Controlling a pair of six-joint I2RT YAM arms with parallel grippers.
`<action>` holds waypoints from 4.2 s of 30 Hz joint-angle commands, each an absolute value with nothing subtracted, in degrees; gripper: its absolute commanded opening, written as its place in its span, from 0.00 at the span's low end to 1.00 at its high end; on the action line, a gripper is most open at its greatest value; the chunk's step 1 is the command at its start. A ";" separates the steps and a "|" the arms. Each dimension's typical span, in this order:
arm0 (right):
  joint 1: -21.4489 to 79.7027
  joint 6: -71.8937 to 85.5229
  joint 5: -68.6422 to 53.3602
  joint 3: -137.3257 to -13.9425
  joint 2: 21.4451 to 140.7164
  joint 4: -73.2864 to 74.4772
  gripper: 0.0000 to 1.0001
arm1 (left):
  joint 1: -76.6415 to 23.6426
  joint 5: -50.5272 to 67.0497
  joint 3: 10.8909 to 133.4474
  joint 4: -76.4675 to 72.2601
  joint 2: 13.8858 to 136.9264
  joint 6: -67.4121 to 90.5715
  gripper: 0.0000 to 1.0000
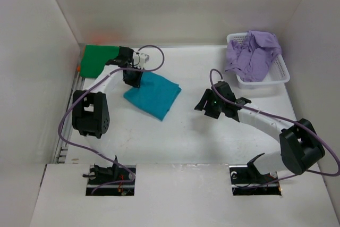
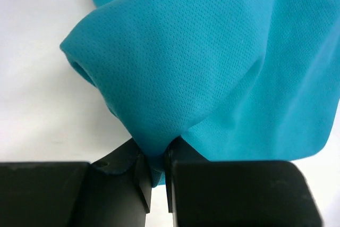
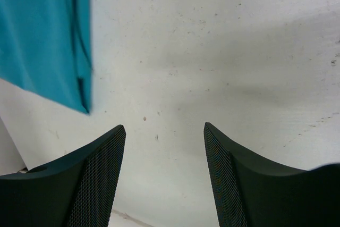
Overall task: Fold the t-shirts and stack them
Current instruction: Put the neatly folded tshirt into the corner of the board with the left arm, then grab crumpled tshirt from the corner of the board with the right arm
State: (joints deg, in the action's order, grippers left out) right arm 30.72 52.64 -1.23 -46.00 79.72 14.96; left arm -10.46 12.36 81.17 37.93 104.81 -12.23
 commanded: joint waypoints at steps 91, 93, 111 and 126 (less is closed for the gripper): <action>-5.67 33.50 29.61 -111.96 128.31 28.73 0.69 | -5.49 -22.49 128.76 22.34 139.22 -31.02 0.65; -5.67 31.04 30.41 -114.95 130.25 31.10 0.70 | -5.84 -23.81 128.24 19.79 139.66 -32.34 0.65; -5.93 26.10 19.78 -130.43 143.43 44.65 0.60 | -5.84 -18.46 121.64 19.77 137.55 -32.08 0.07; -6.29 25.49 18.80 -130.43 137.83 40.61 0.00 | -6.46 -18.11 119.45 20.30 134.92 -33.22 0.54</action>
State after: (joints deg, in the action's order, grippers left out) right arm -6.39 26.30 18.44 -128.68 142.85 42.06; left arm -6.11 -18.39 120.90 21.21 140.40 -33.12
